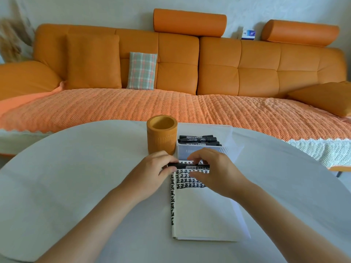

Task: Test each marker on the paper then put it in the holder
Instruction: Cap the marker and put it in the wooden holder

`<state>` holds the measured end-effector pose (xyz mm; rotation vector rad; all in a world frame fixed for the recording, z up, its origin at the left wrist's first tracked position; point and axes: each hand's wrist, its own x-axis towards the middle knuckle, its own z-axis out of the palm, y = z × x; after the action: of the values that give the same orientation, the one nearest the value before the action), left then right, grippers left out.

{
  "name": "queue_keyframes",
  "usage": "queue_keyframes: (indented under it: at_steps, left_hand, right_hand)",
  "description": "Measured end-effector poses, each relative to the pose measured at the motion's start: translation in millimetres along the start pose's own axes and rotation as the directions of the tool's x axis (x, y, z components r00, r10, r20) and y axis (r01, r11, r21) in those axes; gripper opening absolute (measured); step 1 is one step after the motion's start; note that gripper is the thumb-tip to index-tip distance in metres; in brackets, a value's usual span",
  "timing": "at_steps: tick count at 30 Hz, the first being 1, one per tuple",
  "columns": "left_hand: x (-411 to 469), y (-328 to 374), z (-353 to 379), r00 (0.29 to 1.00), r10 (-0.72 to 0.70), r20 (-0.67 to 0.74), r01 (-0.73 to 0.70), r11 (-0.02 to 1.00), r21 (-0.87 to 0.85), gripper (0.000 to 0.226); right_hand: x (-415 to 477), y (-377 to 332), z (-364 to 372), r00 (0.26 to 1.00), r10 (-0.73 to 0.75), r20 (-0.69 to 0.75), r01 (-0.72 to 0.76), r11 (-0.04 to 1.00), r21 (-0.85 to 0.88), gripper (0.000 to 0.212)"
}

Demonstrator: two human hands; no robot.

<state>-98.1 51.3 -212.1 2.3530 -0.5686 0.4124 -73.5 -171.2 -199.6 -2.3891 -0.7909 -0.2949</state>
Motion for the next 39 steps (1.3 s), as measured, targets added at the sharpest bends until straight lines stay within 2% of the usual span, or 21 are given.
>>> queue_keyframes:
  at_steps: [4,7,10,13,18,19,21,23,24,25,29,34,37,39]
  left_hand:
    - [4.0,2.3,-6.6,0.999,0.032,-0.002,-0.032,0.999,0.000,0.017]
    - [5.3,6.1,-7.7,0.997,0.064,-0.040,-0.063,0.998,0.008,0.015]
    - [5.3,6.8,-6.1,0.994,0.101,-0.034,-0.099,0.994,0.054,0.015]
    - [8.8,9.0,-9.0,0.993,0.115,-0.019,-0.113,0.991,0.068,0.012]
    - [24.7,8.0,-21.9,0.995,0.095,-0.014,-0.095,0.995,-0.001,0.016]
    - [27.7,4.1,-24.2,0.995,0.077,-0.059,-0.078,0.997,-0.025,0.018]
    - [33.2,-7.4,-27.4,0.972,0.025,-0.235,-0.030,0.999,-0.016,0.025]
    - [39.3,-21.3,-28.6,0.906,-0.064,-0.418,0.075,0.997,0.010,0.031]
    - [42.6,-28.2,-27.9,0.879,-0.121,-0.461,0.135,0.991,-0.003,0.037]
    - [46.0,-34.8,-25.6,0.870,-0.180,-0.459,0.191,0.981,-0.022,0.046]
    - [58.9,-49.1,-7.2,0.891,-0.364,-0.271,0.332,0.930,-0.158,0.084]
    - [66.1,-60.7,-0.9,0.844,-0.440,-0.307,0.373,0.893,-0.254,0.112]
    - [65.4,-66.2,-8.2,0.847,-0.456,-0.272,0.388,0.882,-0.268,0.104]
    - [64.6,-66.6,-12.6,0.858,-0.454,-0.239,0.379,0.875,-0.300,0.091]
  right_hand:
    - [-0.1,-2.3,0.0,0.997,-0.061,-0.052,0.060,0.998,-0.021,0.017]
    - [-0.9,-6.5,-1.3,0.995,-0.056,-0.081,0.058,0.998,0.026,0.012]
    - [-2.9,-10.1,-0.6,1.000,-0.012,-0.026,0.013,0.998,0.059,0.006]
    - [-4.3,-11.9,-0.1,0.999,0.000,0.032,-0.002,0.998,0.067,0.013]
    - [-1.0,-14.1,2.2,0.999,-0.032,0.030,0.034,0.998,-0.055,0.019]
    - [0.7,-14.4,2.6,1.000,-0.021,0.020,0.022,0.998,-0.066,0.020]
    - [6.7,-14.5,0.9,1.000,0.022,-0.013,-0.023,0.998,-0.065,0.019]
    - [18.0,-14.1,-4.4,0.996,0.079,-0.043,-0.080,0.997,-0.005,0.014]
    - [25.8,-14.8,-7.7,0.993,0.101,-0.062,-0.099,0.995,0.033,0.013]
    - [35.6,-16.2,-11.0,0.989,0.115,-0.088,-0.110,0.992,0.066,0.012]
    - [91.0,-29.1,-22.8,0.973,0.166,-0.163,-0.137,0.976,0.172,0.009]
    - [156.9,-43.3,-20.4,0.978,0.143,-0.149,-0.123,0.983,0.138,0.018]
    - [176.0,-47.6,-6.0,0.986,0.159,-0.041,-0.155,0.984,0.092,0.015]
    - [181.2,-49.8,1.4,0.983,0.181,0.026,-0.180,0.983,-0.030,0.012]
